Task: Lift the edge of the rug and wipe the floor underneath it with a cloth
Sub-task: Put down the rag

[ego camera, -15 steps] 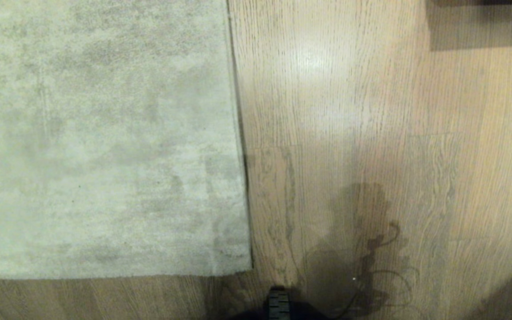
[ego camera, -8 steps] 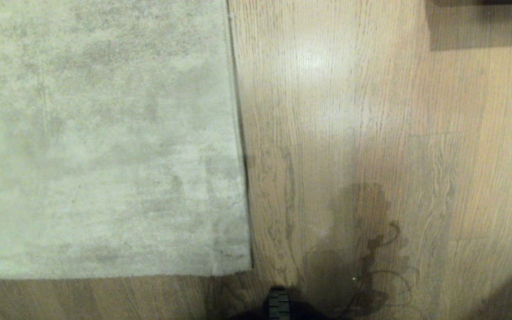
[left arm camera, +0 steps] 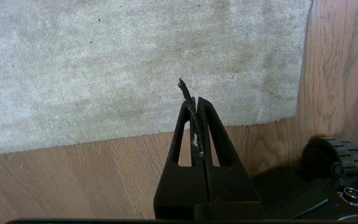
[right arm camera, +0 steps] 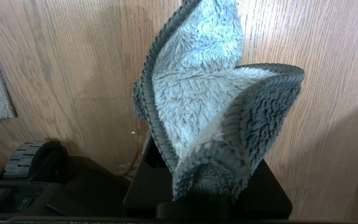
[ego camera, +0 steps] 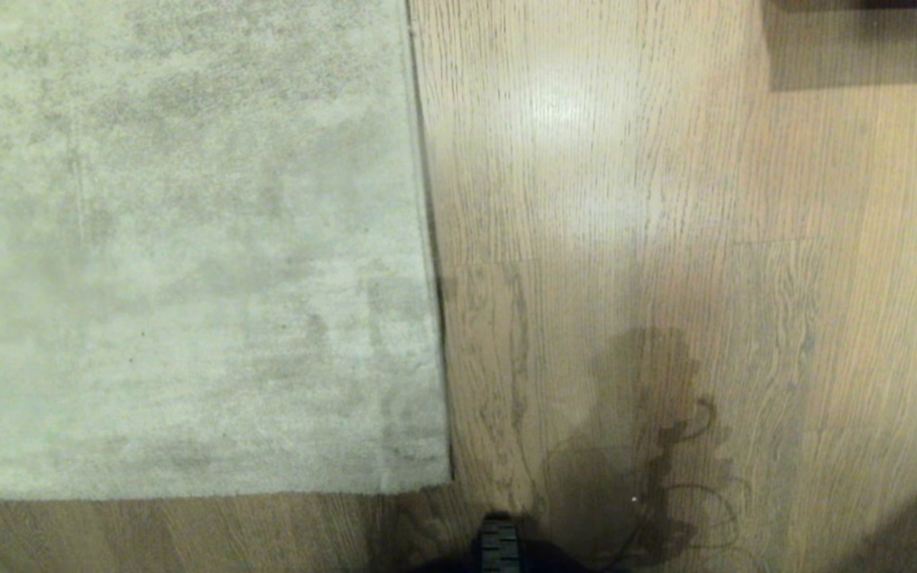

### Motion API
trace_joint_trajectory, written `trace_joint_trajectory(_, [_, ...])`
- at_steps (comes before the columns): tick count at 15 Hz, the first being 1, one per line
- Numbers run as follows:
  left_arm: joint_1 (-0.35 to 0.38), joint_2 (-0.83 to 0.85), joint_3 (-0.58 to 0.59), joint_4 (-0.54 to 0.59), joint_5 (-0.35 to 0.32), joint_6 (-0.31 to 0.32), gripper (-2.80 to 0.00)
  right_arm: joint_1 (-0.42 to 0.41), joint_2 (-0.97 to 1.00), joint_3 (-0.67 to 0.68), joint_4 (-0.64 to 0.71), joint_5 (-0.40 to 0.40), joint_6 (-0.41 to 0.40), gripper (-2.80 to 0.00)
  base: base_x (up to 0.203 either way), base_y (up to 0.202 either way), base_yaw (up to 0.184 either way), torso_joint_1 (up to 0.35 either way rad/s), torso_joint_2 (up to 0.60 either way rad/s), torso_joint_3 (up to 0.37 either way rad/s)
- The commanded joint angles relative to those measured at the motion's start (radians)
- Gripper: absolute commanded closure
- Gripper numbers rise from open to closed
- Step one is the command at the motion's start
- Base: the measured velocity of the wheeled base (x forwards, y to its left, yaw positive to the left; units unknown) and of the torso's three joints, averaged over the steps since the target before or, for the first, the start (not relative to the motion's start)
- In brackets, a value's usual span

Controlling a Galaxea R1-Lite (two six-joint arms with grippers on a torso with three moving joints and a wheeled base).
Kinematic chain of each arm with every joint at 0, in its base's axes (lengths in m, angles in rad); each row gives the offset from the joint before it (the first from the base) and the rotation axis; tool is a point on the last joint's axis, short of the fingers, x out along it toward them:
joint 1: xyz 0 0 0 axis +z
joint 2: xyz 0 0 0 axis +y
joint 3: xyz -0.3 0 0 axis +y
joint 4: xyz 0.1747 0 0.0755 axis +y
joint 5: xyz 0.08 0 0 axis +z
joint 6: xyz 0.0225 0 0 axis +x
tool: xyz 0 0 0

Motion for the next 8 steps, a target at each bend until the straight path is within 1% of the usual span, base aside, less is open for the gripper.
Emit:
trace_joint_trajectory(1, [0.000, 0.000, 0.000, 0.000, 0.001, -0.001, 0.00, 0.000, 0.001, 0.000, 0.000, 0.000, -0.001, 0.00, 0.000, 0.000, 0.000, 0.000, 0.00, 0.000])
trace_joint_trajectory(8, [0.000, 0.000, 0.000, 0.000, 0.001, -0.002, 0.00, 0.000, 0.001, 0.000, 0.000, 0.000, -0.001, 0.00, 0.000, 0.000, 0.000, 0.000, 0.00, 0.000])
